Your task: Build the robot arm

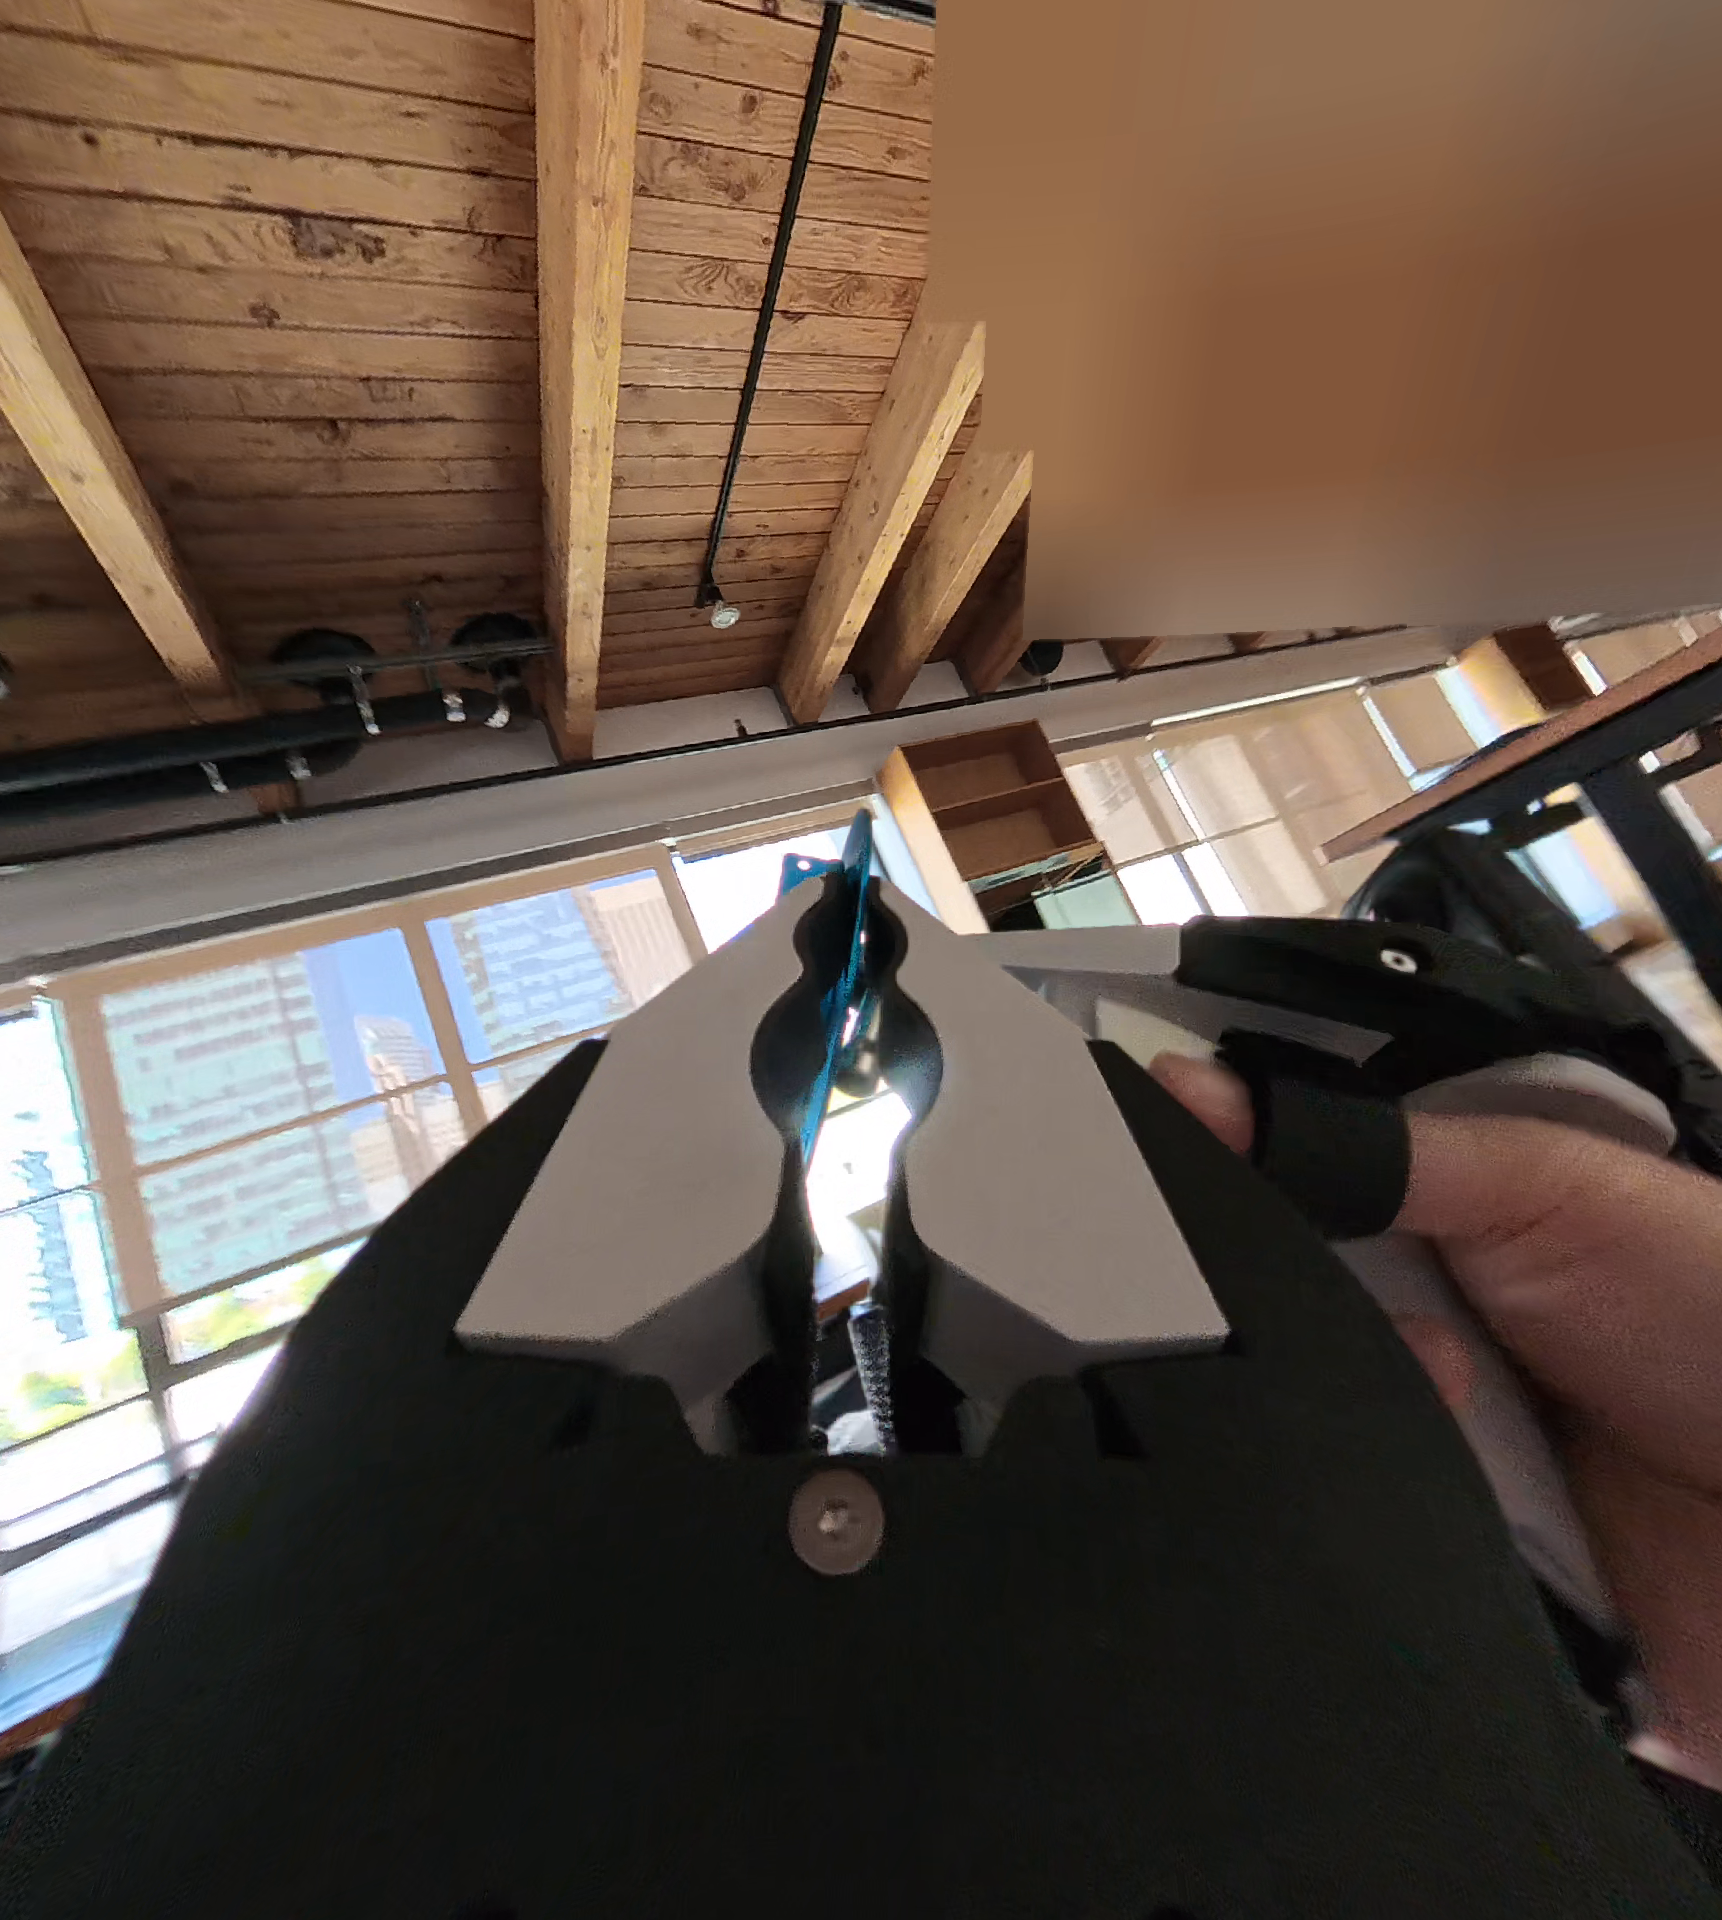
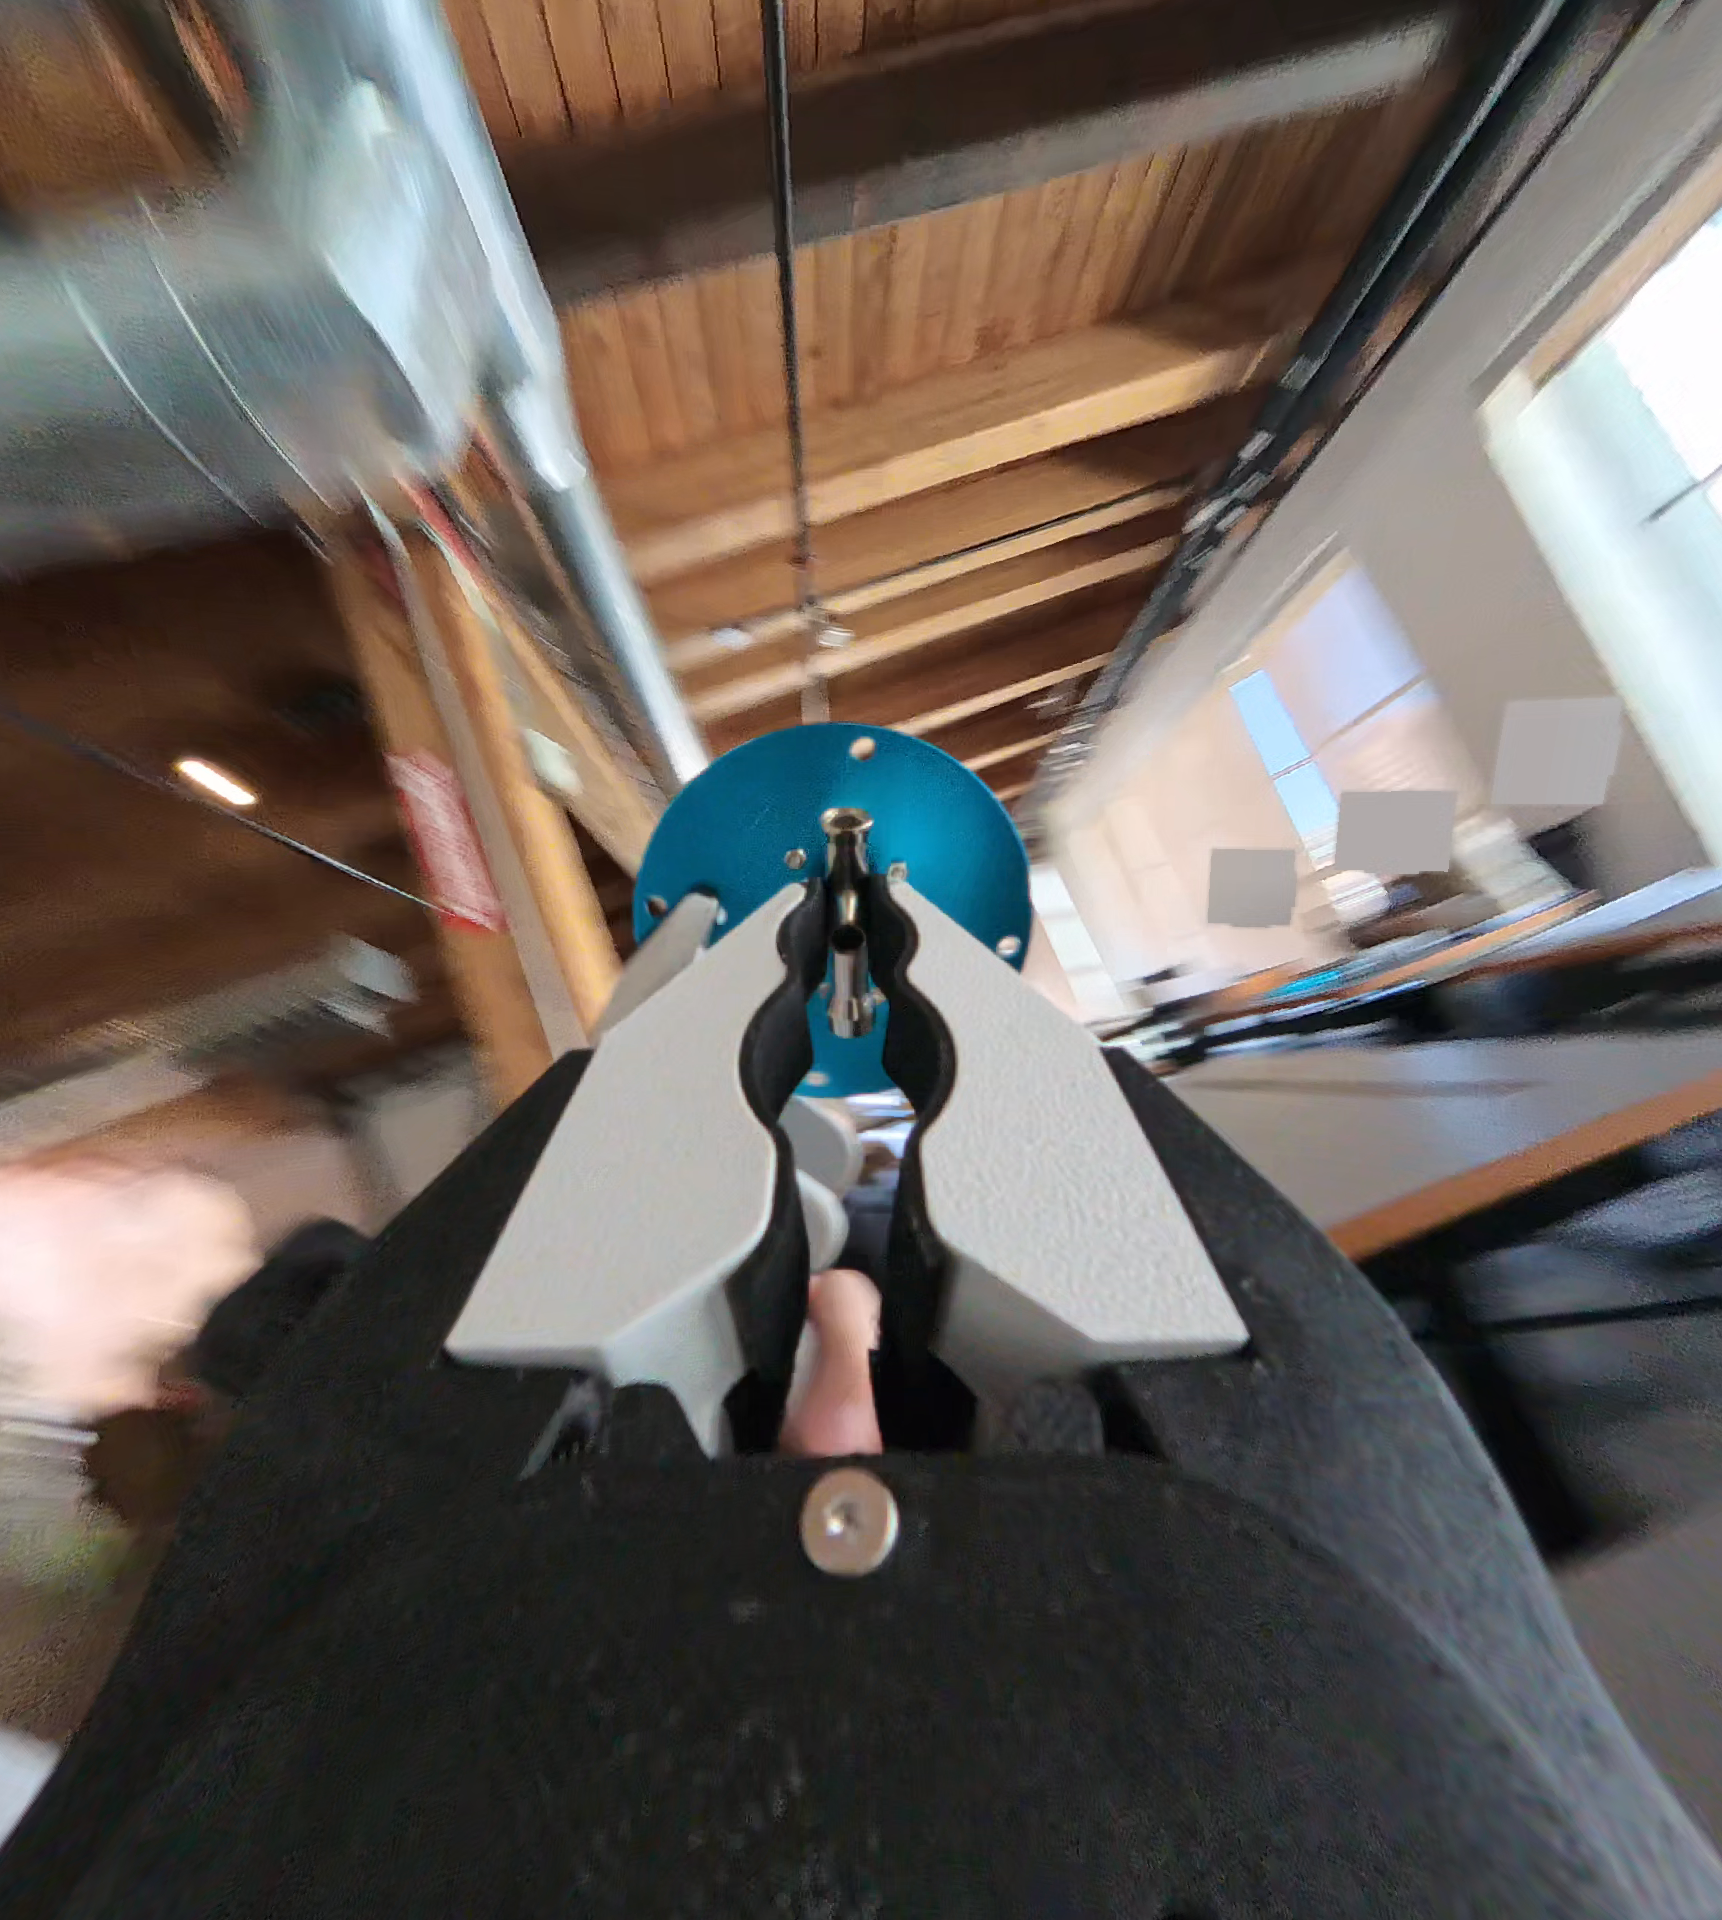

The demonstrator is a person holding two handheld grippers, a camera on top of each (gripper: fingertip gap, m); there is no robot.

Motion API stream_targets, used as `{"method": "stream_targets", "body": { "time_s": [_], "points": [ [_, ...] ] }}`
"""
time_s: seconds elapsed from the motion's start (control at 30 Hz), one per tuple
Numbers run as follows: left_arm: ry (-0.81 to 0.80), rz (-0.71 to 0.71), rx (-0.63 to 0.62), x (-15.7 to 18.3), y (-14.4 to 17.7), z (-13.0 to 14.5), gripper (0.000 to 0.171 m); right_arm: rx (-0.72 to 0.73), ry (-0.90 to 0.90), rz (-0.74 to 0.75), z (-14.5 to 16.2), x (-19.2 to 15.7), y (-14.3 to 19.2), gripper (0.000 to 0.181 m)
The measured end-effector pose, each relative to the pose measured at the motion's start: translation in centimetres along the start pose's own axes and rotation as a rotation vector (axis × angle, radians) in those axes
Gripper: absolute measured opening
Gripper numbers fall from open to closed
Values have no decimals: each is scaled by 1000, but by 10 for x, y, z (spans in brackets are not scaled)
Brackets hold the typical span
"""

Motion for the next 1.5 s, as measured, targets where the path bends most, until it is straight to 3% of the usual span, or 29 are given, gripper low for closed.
{"method": "stream_targets", "body": {
  "time_s": [0.1,0.17,0.23,0.3,0.4,0.5,0.53,0.6,0.73,1.23,1.3,1.4,1.5],
  "points": [
    [-43,-14,-43,-4,1,6,0,52,-491,-140,8,12,1,7],
    [38,-21,-80,-9,3,9,0,23,-483,-142,15,16,4,7],
    [141,-19,-118,-15,6,13,0,-32,-157,-60,12,17,12,6],
    [218,-6,-153,-21,9,16,0,-114,359,-33,-2,3,17,6],
    [314,36,-181,-25,13,16,0,-302,1145,-13,-16,-15,14,5],
    [313,38,-175,-26,15,11,0,-567,1719,-18,-5,-13,11,7],
    [298,36,-175,-26,16,9,0,-648,1838,-37,1,-10,11,7],
    [283,42,-172,-22,15,5,0,-654,1989,-25,1,-8,8,7],
    [266,59,-184,-15,12,3,0,-622,2097,-73,7,-19,4,7],
    [301,81,-186,-12,9,-3,0,-630,2203,33,8,-23,2,7],
    [293,83,-155,-11,10,-6,0,-575,2010,85,7,-25,1,7],
    [257,77,-79,-8,10,-14,0,-436,1577,136,2,-31,1,7],
    [108,47,-44,-1,8,-16,0,-299,1147,181,0,-30,2,6]
  ]
}}
Point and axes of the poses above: each gripper's, where its closed fingertips meet, y back along the fingers, z out of its underside, x = y × z across the jaws, the point moved 4 cm from there along y, back along the fingers
